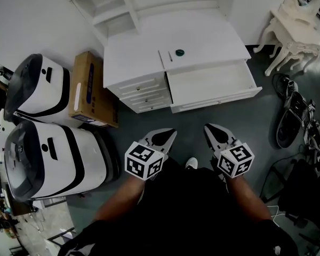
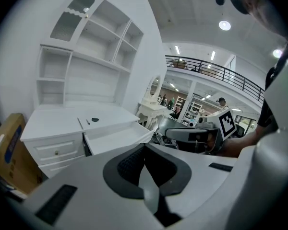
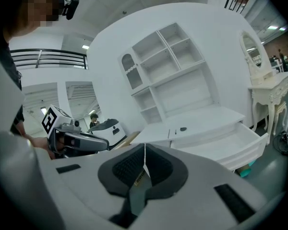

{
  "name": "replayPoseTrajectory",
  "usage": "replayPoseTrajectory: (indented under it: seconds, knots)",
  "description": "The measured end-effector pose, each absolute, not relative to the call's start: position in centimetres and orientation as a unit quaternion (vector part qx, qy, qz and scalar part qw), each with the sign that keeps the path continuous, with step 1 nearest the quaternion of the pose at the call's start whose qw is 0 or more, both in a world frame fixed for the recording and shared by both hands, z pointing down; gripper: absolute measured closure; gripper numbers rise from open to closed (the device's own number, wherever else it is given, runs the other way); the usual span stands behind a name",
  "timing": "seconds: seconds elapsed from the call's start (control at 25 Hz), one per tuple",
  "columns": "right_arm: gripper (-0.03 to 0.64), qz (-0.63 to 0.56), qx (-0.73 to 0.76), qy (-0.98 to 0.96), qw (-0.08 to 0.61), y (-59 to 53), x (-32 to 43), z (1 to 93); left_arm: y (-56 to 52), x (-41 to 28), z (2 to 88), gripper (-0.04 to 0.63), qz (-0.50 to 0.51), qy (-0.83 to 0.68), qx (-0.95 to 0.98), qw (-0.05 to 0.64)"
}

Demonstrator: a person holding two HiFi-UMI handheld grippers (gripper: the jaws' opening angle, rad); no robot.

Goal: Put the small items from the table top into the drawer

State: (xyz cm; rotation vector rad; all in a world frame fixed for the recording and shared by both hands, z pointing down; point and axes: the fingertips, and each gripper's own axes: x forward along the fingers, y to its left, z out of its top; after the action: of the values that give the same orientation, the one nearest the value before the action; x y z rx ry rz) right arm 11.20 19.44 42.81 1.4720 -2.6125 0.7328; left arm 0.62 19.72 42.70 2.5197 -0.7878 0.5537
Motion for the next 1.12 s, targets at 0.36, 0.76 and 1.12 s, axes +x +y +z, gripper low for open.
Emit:
replayPoseTrajectory:
  seconds: [0.36,0.76,1.12]
  knots:
    - [0.589,0.251,0.471,-0.845,0.036,19.3,11.3,44.5,18.3,0.3,43.7,0.591,0.201,-0.297,0.905,0.228]
    - [0.589,0.237,0.478,-0.845,0.033,16.0,11.8,43.7,15.3,0.4,43.2,0.592,0.199,-0.294,0.909,0.219]
    - [0.589,0.248,0.483,-0.839,0.045,12.8,11.3,44.6,12.2,0.4,44.4,0.592,0.207,-0.279,0.909,0.231]
